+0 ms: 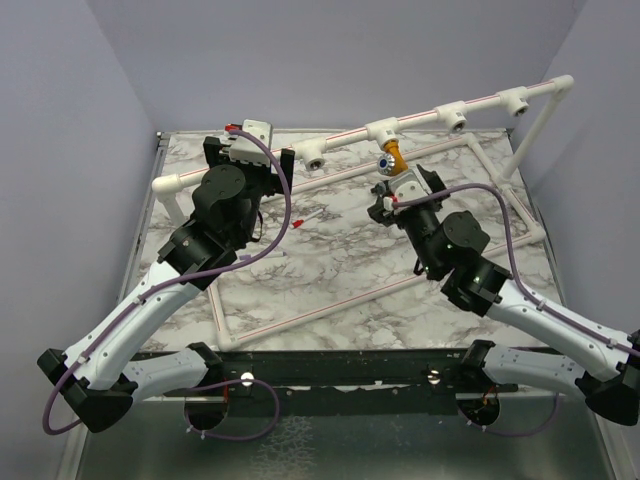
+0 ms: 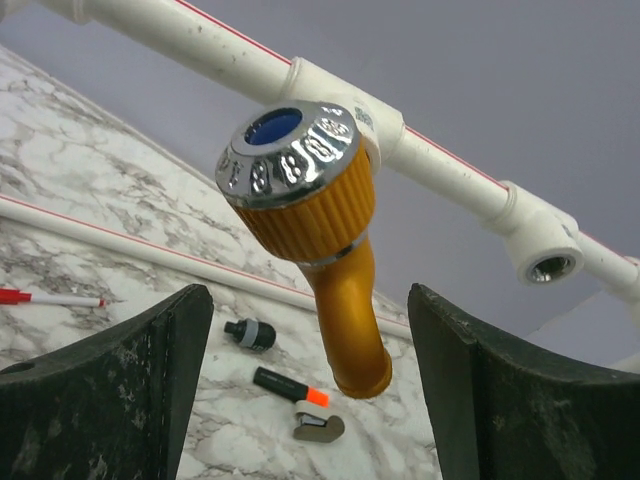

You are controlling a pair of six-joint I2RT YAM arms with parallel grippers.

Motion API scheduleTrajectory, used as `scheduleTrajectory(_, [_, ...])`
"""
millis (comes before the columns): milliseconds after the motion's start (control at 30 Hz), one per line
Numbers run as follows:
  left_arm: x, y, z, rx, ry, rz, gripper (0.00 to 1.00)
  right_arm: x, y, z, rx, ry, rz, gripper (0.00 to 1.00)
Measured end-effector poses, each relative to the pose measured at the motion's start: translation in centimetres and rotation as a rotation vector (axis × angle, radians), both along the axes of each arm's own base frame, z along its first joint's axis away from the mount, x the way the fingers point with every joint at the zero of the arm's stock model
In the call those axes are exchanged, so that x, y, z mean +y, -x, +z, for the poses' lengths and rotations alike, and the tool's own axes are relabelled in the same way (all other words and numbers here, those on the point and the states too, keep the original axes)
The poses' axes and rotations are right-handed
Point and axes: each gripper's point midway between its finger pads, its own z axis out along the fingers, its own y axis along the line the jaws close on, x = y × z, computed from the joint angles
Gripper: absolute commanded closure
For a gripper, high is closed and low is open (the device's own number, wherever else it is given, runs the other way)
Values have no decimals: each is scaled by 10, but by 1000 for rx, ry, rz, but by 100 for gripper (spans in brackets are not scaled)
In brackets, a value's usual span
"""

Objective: Install the water faucets

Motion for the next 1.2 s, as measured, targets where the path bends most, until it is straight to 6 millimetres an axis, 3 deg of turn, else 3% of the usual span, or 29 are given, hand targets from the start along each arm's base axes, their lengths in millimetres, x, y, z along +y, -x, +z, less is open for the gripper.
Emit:
scheduleTrajectory(300, [0,0,0,0,0,0,1,8,-14,3,-129,138,-37,31])
scheduleTrajectory(467, [0,0,0,0,0,0,1,9,-16,5,-183,149,-56,55])
scheduleTrajectory(633, [0,0,0,0,-2,2,1,3,-16,16,-214,110,-80,97])
scheduleTrajectory(833, [2,0,0,-1,-9,6,1,3,-15,13,-208,93,-70,100])
scheduleTrajectory(1200, [-1,1,0,-2,-8,-2,1,0,-12,9,-110,-415,-59,100])
